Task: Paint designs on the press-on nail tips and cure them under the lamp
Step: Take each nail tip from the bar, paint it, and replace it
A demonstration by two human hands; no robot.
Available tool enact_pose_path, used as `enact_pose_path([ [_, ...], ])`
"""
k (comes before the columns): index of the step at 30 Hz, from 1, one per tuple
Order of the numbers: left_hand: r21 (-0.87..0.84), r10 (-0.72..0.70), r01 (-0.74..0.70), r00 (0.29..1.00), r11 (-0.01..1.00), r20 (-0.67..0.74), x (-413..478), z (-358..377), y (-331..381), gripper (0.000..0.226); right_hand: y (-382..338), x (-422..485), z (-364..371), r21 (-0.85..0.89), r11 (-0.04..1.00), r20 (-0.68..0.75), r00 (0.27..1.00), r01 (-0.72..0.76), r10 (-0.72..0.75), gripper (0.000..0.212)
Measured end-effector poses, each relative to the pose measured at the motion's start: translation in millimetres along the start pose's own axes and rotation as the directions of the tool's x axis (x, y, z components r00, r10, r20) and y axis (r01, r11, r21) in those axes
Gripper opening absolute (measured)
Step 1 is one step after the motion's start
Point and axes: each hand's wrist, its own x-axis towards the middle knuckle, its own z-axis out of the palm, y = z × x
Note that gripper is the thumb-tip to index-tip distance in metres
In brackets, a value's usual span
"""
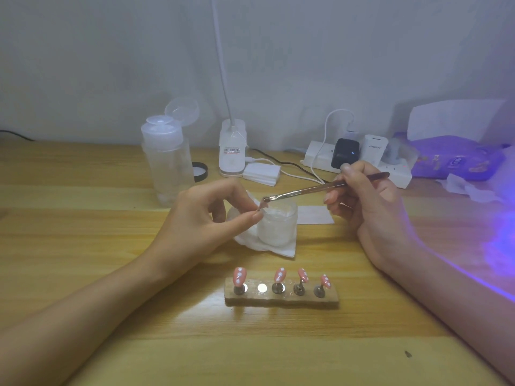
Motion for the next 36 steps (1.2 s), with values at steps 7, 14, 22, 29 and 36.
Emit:
enact_pose_path([
  [7, -0.025, -0.009, 0.009, 1.000, 1.000, 0.002, 0.3, -0.2, -0.5, 0.011, 0.3, 1.1, -1.4, 0.009, 1.000, -0.034, 0.999, -0.002, 0.003, 0.031],
  [14, -0.052, -0.043, 0.043, 0.999, 0.998, -0.005, 0.6, -0.7, -1.9, 0.011, 1.3, 1.0, -0.4, -0.019, 1.000, -0.025, 1.000, -0.016, 0.016, 0.036],
  [22, -0.062, -0.049, 0.049, 0.999, 0.997, 0.000, 0.7, -0.7, -2.9, 0.015, 2.3, 1.0, -0.8, -0.038, 0.999, -0.038, 0.999, -0.025, 0.024, 0.033],
  [29, -0.060, -0.042, 0.042, 0.999, 0.997, -0.003, 0.6, -0.9, -3.4, 0.015, 2.3, -0.1, -0.1, -0.037, 0.999, 0.009, 1.000, -0.014, 0.014, 0.030],
  [36, -0.039, -0.027, 0.027, 1.000, 0.999, -0.009, 0.1, -0.4, -3.1, 0.018, 0.9, 0.3, -1.0, -0.031, 1.000, 0.007, 1.000, 0.002, -0.002, 0.031],
])
